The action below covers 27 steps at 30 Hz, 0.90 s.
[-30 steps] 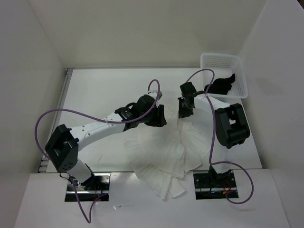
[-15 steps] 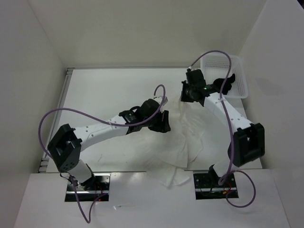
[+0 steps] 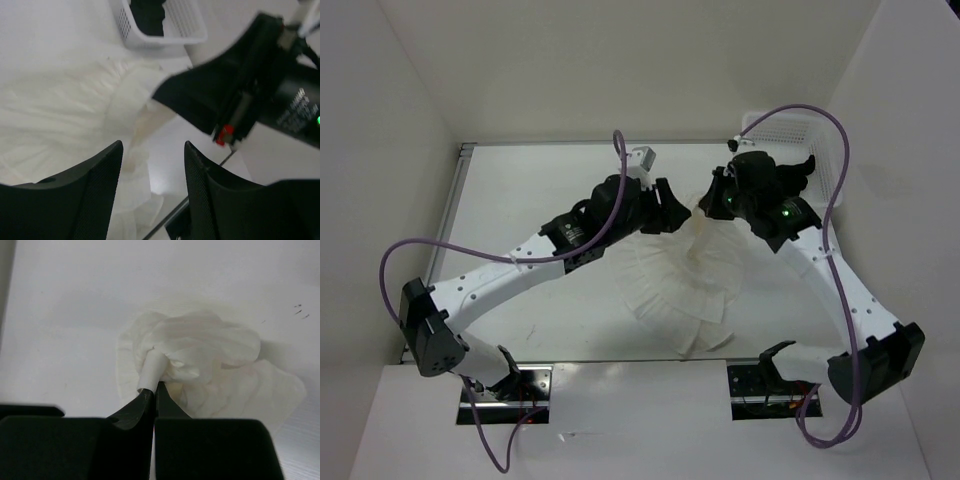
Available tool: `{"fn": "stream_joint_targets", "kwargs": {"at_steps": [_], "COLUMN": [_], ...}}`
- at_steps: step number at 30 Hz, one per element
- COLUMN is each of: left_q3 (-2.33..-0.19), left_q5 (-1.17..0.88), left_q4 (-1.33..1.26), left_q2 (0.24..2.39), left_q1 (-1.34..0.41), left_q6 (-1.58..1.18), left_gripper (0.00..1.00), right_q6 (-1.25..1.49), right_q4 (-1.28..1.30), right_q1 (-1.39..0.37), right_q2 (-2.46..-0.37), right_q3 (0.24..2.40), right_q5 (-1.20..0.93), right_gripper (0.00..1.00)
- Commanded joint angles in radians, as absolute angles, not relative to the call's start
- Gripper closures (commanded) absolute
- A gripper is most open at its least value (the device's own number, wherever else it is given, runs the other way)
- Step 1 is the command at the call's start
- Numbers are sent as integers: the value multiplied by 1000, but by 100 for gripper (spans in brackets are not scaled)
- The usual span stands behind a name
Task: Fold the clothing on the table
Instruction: Flatten the skirt out
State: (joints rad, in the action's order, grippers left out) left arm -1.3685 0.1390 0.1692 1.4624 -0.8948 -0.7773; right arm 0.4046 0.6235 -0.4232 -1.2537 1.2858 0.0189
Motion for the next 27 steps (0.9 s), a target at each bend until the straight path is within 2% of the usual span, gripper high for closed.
{"fn": "stream_joint_targets", "kwargs": {"at_steps": [1, 5, 11, 17, 20, 27], "left_q3": [-1407, -1446, -1437, -1390, -1390, -1290], "left_q5": [250, 250, 190, 322, 331, 322], "left_q4": [72, 60, 28, 61, 120, 69], "left_q2": [1515, 1630, 1655, 1666, 1739, 1775], "left_q1": [-899, -899, -899, -899, -899, -928], "left_q6": [-821, -842, -881, -881, -903, -951], "left_gripper": [41, 42, 45, 45, 48, 49], "right_q6": [436, 436, 436, 426, 426, 426], "right_q4": [618, 627, 627, 627, 627, 627], "right_q1": [-431, -440, -440, -440, -440, -440], "right_q2": [-1161, -1150, -1150, -1161, -1161, -1193], "right_q3": [1269, 1269, 1269, 1299, 1313, 1399], "right_q5": [-41, -72, -81, -103, -103, -92], "right_gripper": [100, 100, 100, 100, 100, 100]}}
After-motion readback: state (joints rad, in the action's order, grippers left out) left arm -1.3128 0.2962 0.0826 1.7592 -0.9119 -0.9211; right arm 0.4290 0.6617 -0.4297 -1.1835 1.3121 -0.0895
